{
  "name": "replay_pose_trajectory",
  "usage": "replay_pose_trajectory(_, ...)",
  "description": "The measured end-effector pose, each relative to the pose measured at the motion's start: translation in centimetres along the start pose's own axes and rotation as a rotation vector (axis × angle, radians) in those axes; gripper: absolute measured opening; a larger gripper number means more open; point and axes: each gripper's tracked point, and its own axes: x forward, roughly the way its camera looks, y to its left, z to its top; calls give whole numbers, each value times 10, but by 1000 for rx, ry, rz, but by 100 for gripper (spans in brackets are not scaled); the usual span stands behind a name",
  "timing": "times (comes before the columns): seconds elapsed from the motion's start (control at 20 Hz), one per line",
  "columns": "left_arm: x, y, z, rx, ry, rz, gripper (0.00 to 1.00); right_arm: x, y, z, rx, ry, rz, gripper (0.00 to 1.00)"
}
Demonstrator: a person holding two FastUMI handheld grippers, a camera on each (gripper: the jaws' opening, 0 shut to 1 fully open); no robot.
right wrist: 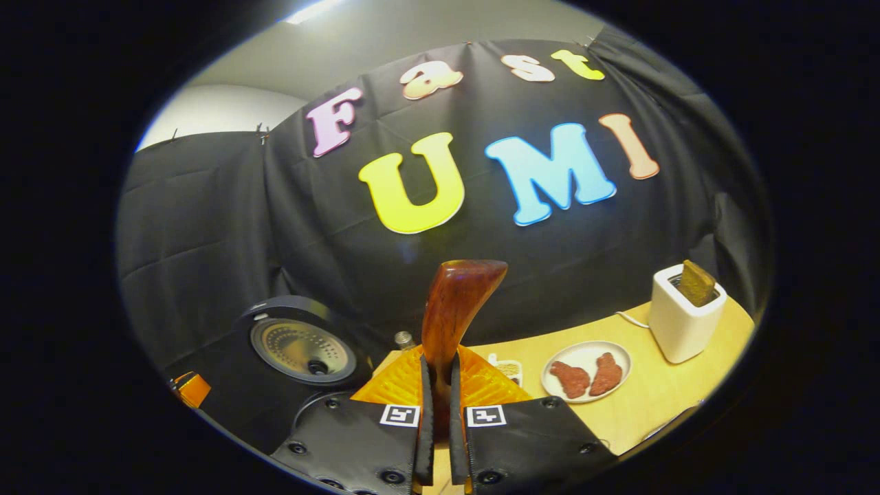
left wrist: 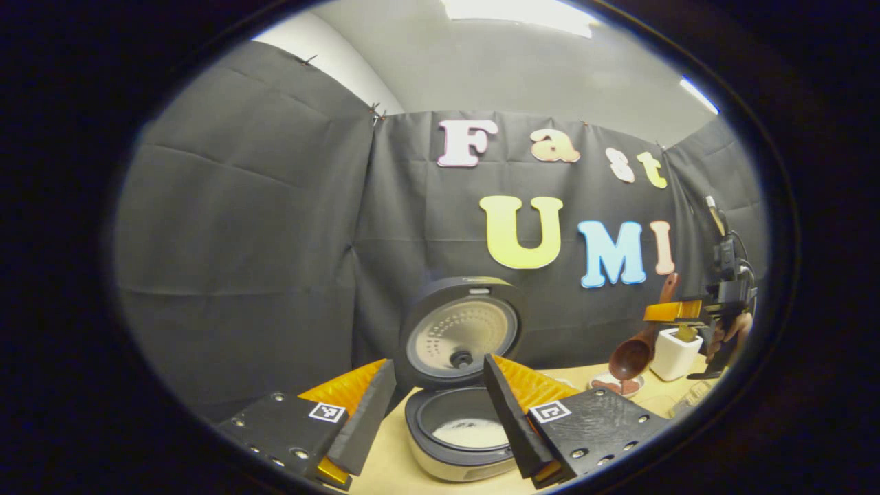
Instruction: Close the left gripper, press the button to open the rice cooker; take a wooden spoon from the chopstick holder with the right hand, scoop a spoonful of rice and pour it into the rice cooker, then put the wooden spoon back into the chopstick holder.
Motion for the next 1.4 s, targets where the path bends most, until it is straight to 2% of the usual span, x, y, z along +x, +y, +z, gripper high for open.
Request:
replay_pose_trajectory(0.15,3,-13,-1,1,3,-23,80,-14,-37,6,9,-18,-76,11)
replay_pose_trajectory(0.45,6,-27,4,12,-4,-40,82,-35,-96,12,1,-35,-171,11)
replay_pose_trajectory(0.8,8,-31,8,22,-4,-33,80,-66,-175,1,22,8,-290,11)
replay_pose_trajectory(1.0,9,-38,11,29,-9,-38,80,-85,-211,-8,28,21,-362,11)
replay_pose_trajectory(1.4,9,-62,15,36,-10,-66,82,-119,-261,-28,-6,57,-448,11)
